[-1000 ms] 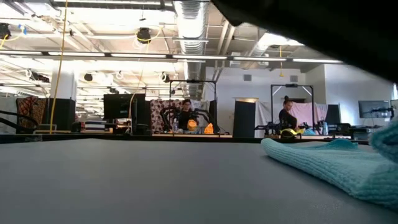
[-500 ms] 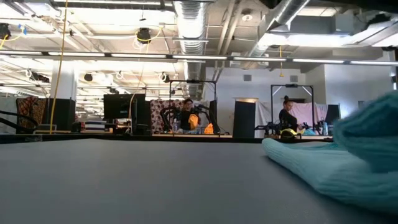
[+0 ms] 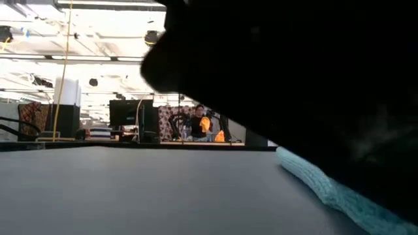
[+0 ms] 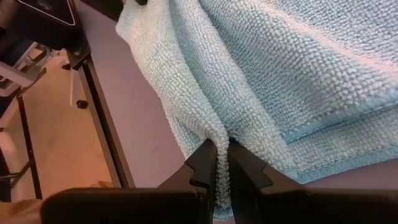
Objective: Roll towel
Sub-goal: Roll the blue microfiber towel
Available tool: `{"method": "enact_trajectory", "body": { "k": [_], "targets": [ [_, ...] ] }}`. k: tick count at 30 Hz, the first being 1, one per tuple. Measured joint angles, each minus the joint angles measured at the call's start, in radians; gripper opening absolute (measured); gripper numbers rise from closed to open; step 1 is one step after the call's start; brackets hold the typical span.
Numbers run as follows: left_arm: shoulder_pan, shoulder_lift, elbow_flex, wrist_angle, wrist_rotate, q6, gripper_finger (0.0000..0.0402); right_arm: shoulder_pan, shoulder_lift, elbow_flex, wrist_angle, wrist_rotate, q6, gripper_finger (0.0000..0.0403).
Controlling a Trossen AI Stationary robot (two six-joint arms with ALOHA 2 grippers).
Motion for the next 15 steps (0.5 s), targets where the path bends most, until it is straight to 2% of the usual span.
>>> {"method": "enact_trajectory", "body": {
  "k": [3, 7, 10, 15],
  "targets": [
    [-0.001, 0.002, 0.024, -0.016, -0.047, 0.000, 0.0108, 0.000, 0.000, 0.000, 0.002, -0.001, 0.000, 0.0060],
    [0.002, 0.003, 0.031, -0.021, -0.048, -0.006, 0.0108, 0.000, 0.001, 0.000, 0.006, -0.002, -0.001, 0.0060],
    [0.007, 0.003, 0.031, -0.056, -0.038, -0.091, 0.0108, 0.000, 0.001, 0.000, 0.009, -0.001, -0.001, 0.0060],
    [0.029, 0.003, 0.014, -0.080, 0.052, -0.269, 0.0108, 0.000, 0.002, 0.000, 0.010, -0.001, -0.001, 0.0060]
  ]
}}
